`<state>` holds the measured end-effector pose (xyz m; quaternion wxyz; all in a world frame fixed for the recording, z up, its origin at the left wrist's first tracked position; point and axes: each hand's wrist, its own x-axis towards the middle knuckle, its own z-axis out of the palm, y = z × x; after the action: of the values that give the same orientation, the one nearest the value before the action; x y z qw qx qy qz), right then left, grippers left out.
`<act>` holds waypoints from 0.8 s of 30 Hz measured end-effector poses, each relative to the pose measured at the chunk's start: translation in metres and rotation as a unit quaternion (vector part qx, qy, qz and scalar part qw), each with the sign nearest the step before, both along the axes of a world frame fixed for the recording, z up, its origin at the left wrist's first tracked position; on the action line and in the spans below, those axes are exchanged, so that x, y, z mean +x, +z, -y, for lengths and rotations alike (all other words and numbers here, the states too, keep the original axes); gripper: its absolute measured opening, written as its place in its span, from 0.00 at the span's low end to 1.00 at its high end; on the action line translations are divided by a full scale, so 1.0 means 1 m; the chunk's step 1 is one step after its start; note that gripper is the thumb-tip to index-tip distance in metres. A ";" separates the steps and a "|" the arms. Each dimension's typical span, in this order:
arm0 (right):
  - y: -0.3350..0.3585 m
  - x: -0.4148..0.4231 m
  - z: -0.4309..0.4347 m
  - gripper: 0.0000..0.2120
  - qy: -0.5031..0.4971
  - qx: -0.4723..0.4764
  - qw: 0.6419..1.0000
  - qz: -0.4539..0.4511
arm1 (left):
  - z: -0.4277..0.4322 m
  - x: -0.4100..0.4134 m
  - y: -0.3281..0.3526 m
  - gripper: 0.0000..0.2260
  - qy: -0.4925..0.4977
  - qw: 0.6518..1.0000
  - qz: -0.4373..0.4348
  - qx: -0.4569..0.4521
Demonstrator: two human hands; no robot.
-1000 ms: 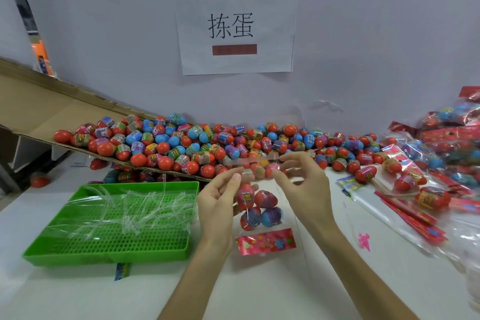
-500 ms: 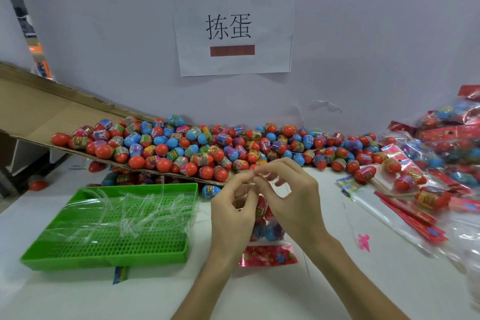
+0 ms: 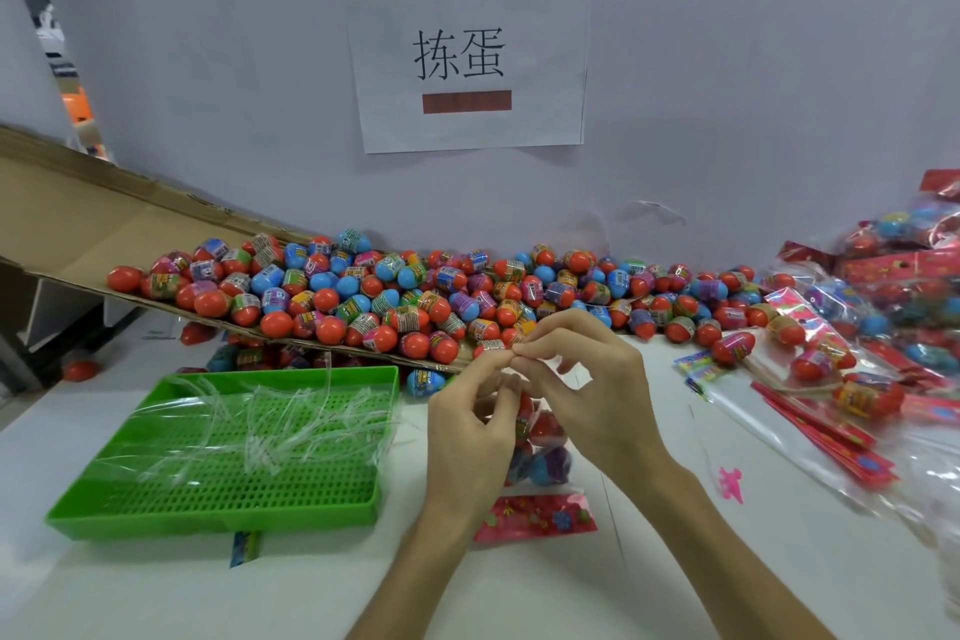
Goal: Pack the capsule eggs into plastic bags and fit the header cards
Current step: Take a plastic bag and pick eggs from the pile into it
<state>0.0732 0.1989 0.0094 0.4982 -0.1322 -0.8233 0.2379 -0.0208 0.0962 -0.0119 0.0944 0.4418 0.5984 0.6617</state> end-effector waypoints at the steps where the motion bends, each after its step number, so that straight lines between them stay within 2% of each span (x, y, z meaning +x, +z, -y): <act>1: 0.002 0.001 -0.001 0.03 0.009 -0.008 1.000 0.002 | 0.000 0.000 0.000 0.15 -0.001 1.000 0.002 -0.002; 8: 0.009 0.008 -0.006 0.02 0.062 -0.085 0.994 0.041 | 0.002 0.001 0.003 0.14 -0.016 1.000 0.005 -0.001; 14: 0.011 0.011 -0.009 0.07 0.073 -0.106 0.990 0.058 | 0.003 0.001 0.000 0.16 -0.028 1.000 -0.003 0.002; 20: 0.010 0.011 -0.009 0.04 0.047 -0.117 0.990 0.057 | 0.001 0.002 0.002 0.16 -0.028 1.000 -0.007 0.004; 24: 0.011 0.011 -0.007 0.01 -0.016 -0.072 0.997 0.027 | -0.001 0.002 0.002 0.14 -0.023 1.000 -0.003 -0.005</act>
<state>0.0837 0.2057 0.0201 0.4688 -0.1869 -0.8148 0.2853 -0.0188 0.0973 -0.0098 0.1100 0.4570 0.5914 0.6552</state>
